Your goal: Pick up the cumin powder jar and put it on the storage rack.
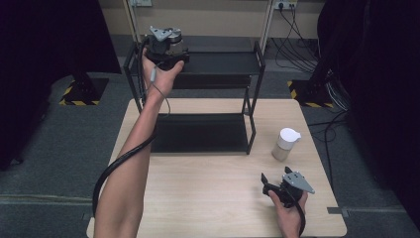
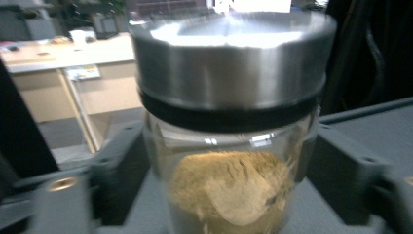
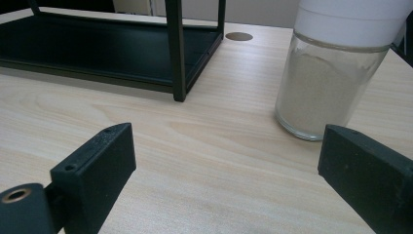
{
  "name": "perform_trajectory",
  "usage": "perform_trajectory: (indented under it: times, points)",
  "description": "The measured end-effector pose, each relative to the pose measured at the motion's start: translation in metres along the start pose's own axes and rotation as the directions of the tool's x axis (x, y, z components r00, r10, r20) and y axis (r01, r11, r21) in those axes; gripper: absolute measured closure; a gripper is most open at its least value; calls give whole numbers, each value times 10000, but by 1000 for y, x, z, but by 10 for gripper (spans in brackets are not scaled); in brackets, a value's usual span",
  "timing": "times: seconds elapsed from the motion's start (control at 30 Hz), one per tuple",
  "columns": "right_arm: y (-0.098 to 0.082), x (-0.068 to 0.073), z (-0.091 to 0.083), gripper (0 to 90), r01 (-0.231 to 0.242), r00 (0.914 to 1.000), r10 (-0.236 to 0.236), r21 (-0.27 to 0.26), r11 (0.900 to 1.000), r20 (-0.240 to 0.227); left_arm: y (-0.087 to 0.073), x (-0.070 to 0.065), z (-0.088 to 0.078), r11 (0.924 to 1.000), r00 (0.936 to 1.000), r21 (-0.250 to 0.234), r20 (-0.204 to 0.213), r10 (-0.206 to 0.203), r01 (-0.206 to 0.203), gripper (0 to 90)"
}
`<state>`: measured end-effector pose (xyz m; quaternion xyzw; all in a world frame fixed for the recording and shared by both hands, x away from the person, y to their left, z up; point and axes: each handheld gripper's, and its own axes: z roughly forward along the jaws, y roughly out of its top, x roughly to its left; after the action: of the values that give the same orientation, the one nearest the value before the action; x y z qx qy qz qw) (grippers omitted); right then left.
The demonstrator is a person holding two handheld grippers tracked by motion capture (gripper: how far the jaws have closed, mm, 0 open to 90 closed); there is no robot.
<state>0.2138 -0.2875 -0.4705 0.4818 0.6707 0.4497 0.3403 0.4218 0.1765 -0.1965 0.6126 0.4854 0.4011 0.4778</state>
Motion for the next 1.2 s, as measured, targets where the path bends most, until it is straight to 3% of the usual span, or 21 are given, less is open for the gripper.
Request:
perform_trajectory:
  times: [0.07, 0.33, 0.4, 0.47, 0.53, 0.57, 0.63, 0.8, 0.97, 1.2]
  points:
    - [0, 0, 0, 68, -8, 10000, 8, -3, 10000, -2, 0, -2, -4, 9999, 10000, -152, -16, 3, -3, 88]
    - [0, 0, 0, 68, 12, 10000, -12, -15, 10000, -3, -14, -5, -23, 9970, 9995, -750, 220, 207, -190, 13]
    - [0, 0, 0, 68, 18, 10000, -18, -2, 10000, -1, -20, -9, -30, 9950, 9999, -996, 30, 129, -125, 0]
    - [0, 1, 0, 68, 27, 10000, -27, 7, 10000, 9, -24, -6, -35, 9940, 9997, -1078, 173, -180, 197, 0]
    - [0, 1, 0, 68, 25, 10000, -25, 9, 10000, 15, -30, 0, -41, 9868, 9944, -1309, 586, -881, 951, 0]
    - [0, 1, 0, 68, 25, 10000, -25, 1, 10000, 17, -32, -1, -43, 9862, 9949, -1354, 468, -898, 954, 0]
    - [0, 1, 0, 68, 29, 10000, -29, -4, 10000, 26, -36, -1, -46, 9881, 9976, -1396, 356, -595, 639, 0]
    - [1, 2, 0, 68, 71, 10000, -72, 30, 10000, 51, -39, 0, -53, 9855, 9981, -1584, 182, -586, 607, 0]
    - [1, 2, 0, 68, 91, 9999, -92, 33, 10000, 55, -41, -5, -60, 9833, 9999, -1813, 7, -128, 127, 0]
    - [1, 2, 0, 68, 85, 10000, -85, 25, 10000, 51, -46, -9, -66, 9805, 10000, -1966, -78, 21, -36, 0]
